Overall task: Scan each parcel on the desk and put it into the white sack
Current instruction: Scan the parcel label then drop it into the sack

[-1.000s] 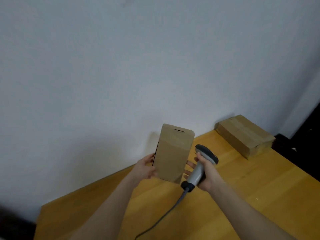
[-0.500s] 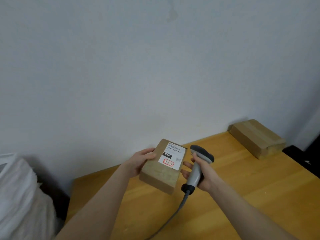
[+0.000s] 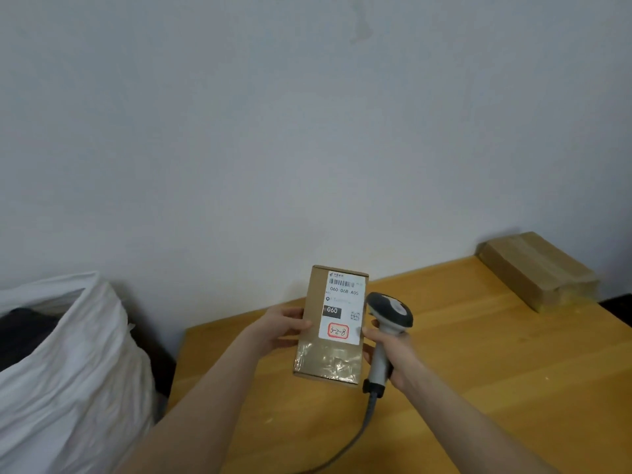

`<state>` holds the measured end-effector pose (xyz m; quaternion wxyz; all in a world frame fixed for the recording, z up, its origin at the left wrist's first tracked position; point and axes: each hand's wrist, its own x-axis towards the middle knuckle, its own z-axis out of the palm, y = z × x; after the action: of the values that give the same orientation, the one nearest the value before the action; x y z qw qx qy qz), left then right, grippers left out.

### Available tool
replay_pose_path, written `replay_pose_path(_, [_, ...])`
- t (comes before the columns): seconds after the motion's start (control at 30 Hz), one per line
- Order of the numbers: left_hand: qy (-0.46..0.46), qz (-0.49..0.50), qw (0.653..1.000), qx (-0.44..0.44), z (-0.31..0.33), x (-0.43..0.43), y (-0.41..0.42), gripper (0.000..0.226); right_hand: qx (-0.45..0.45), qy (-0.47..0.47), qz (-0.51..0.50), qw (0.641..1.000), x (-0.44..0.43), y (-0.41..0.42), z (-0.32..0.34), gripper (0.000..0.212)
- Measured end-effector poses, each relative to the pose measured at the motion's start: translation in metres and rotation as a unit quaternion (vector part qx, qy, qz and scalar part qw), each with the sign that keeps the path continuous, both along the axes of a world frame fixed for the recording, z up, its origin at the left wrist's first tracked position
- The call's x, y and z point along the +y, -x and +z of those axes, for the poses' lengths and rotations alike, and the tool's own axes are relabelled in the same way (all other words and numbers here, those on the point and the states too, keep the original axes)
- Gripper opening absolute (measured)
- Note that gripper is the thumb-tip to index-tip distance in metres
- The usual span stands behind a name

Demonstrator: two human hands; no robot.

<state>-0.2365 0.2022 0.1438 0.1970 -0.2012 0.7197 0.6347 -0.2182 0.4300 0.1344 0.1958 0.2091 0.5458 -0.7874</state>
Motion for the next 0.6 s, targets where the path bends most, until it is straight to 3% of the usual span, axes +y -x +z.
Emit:
replay_pose_path(0.2, [-0.002, 0.093, 0.995, 0.026, -0.018, 0.011, -0.019, 0.058, 0.046, -0.046, -0.020, 0.998, 0.001, -0.020, 0.003, 0.005])
replay_pose_path(0.6, [0.021, 0.134, 0.990, 0.046, -0.047, 0.024, -0.038, 0.059, 0.107, -0.146, 0.053, 0.982, -0.014, -0.072, 0.011, 0.025])
